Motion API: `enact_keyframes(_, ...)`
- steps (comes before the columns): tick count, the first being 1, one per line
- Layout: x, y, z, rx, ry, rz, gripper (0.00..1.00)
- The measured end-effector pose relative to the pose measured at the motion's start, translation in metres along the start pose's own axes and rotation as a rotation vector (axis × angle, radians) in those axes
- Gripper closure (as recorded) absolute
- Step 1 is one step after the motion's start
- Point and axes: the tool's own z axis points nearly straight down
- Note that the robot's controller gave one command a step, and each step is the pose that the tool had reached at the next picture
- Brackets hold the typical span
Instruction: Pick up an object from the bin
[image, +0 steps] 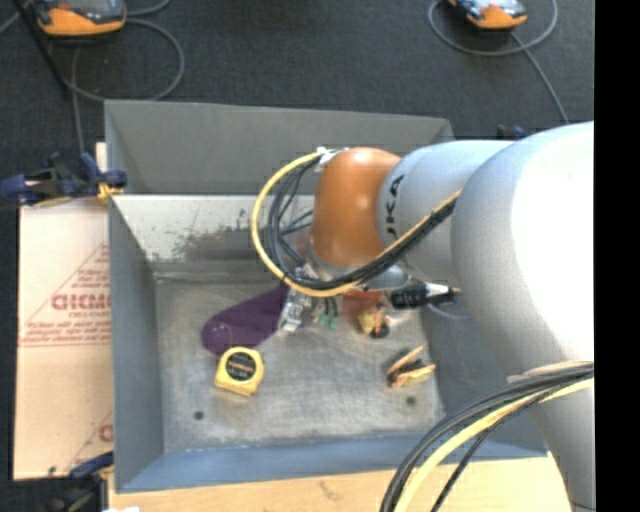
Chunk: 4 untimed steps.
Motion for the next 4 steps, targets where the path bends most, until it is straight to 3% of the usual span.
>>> enact_keyframes(1, 0.0, 0.0, 0.0, 0.0, -0.001, -0.001, 1.0)
enact_keyframes(2, 0.001, 0.016, -0.018, 0.0, 0.002, 0.025, 1.0)
enact_keyframes(3, -0.019, 0.005, -0.014, -0.005, -0.002, 0.078, 1.0)
enact_keyframes(4, -0.006, 0.03, -0.04, 0.004, 0.005, 0.1, 1.0)
